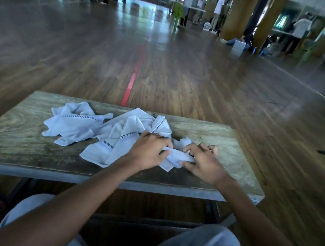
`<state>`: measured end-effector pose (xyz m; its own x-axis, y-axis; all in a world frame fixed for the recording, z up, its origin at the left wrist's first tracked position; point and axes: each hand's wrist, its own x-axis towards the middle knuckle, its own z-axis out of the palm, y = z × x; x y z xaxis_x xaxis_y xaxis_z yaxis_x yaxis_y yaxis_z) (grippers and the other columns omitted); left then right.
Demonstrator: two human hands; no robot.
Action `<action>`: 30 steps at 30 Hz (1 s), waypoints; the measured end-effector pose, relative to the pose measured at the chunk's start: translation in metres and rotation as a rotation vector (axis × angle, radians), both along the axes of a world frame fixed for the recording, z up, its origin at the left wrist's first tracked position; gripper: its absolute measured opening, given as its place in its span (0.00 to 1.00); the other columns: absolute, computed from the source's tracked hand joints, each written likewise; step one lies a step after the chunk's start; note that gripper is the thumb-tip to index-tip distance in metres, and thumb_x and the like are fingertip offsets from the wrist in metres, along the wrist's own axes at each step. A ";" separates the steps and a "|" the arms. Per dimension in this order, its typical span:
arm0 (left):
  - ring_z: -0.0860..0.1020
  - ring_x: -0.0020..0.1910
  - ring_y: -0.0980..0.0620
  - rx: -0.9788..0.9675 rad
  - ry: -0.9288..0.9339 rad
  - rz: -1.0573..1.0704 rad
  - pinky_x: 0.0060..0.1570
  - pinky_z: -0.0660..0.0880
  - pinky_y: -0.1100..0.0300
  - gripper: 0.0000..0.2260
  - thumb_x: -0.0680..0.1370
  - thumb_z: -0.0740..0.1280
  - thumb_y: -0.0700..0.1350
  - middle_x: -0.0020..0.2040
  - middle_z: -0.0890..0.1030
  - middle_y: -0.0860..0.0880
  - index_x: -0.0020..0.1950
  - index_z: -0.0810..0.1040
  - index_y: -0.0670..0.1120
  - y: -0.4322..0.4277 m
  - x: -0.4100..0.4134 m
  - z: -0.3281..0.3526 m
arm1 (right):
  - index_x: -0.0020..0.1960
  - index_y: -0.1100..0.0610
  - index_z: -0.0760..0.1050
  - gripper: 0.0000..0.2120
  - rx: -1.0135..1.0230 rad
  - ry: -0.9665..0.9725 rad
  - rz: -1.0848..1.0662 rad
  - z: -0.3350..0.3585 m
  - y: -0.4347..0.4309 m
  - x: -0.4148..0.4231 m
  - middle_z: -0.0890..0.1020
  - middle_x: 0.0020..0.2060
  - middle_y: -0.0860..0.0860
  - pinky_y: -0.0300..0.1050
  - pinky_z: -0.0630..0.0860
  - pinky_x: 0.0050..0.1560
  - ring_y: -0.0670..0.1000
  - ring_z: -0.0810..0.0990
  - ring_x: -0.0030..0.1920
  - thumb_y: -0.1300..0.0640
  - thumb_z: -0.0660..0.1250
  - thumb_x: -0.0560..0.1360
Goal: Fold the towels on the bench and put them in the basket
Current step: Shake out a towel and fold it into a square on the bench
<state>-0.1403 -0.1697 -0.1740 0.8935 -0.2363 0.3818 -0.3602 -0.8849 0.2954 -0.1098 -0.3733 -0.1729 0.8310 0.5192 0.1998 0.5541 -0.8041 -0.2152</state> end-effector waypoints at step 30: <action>0.80 0.44 0.52 -0.260 -0.041 0.105 0.49 0.75 0.54 0.07 0.72 0.67 0.53 0.38 0.82 0.53 0.43 0.79 0.51 0.030 -0.033 0.110 | 0.37 0.45 0.73 0.08 0.255 -0.046 0.060 0.145 0.055 -0.018 0.80 0.31 0.42 0.50 0.66 0.63 0.42 0.78 0.39 0.52 0.69 0.73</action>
<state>-0.1738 -0.1394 -0.0640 0.8908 -0.0322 0.4533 -0.2863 -0.8144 0.5047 -0.1282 -0.3188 -0.0279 0.7871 0.4956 0.3672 0.6133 -0.6923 -0.3803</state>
